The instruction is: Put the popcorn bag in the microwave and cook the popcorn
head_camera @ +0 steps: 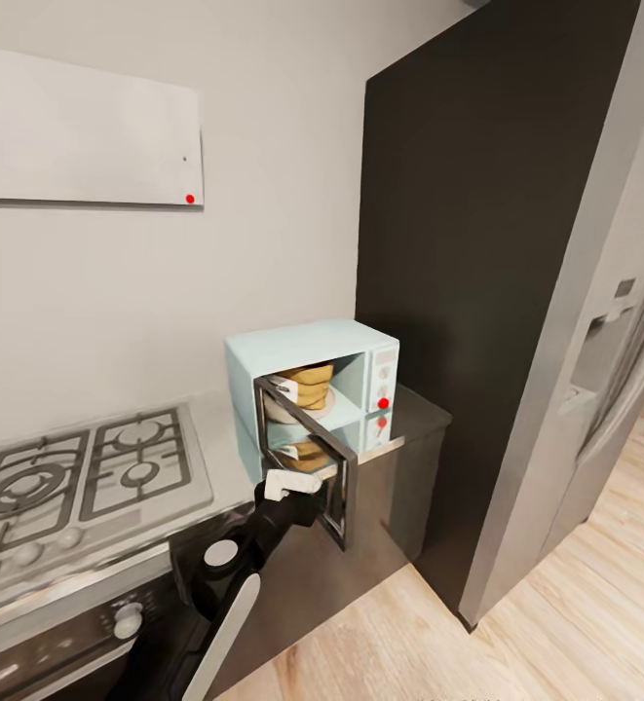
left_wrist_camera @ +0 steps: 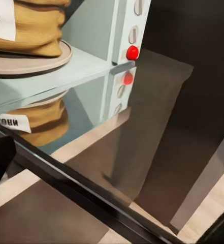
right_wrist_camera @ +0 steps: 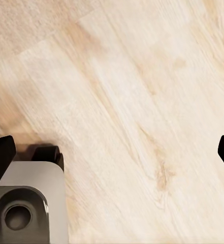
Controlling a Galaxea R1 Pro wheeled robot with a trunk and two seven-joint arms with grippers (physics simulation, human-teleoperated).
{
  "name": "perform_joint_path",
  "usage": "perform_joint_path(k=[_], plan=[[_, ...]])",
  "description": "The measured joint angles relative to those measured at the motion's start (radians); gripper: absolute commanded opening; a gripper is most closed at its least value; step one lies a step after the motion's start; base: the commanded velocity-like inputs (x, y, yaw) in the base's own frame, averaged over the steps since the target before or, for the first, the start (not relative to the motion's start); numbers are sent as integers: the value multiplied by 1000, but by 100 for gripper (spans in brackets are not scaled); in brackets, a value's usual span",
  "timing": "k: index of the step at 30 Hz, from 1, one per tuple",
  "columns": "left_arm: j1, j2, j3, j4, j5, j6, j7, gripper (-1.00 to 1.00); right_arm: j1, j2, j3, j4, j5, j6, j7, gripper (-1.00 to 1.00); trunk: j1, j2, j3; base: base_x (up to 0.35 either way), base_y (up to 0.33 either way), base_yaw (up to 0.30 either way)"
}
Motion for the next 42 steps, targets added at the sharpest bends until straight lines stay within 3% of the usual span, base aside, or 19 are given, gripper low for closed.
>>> perform_joint_path(k=[11,26,42], plan=[[0,-2,-2,1,3,1,0,100,0,-2,0,0,1,2,1,100,0,0,0,189,0,-4],[0,-4,-11,2,1,2,0,100,0,1,0,0,1,1,-7,100,0,0,0,9,0,-182],[0,-3,-11,1,4,1,0,100,0,-2,0,0,1,3,-6,100,0,0,0,30,0,-11]])
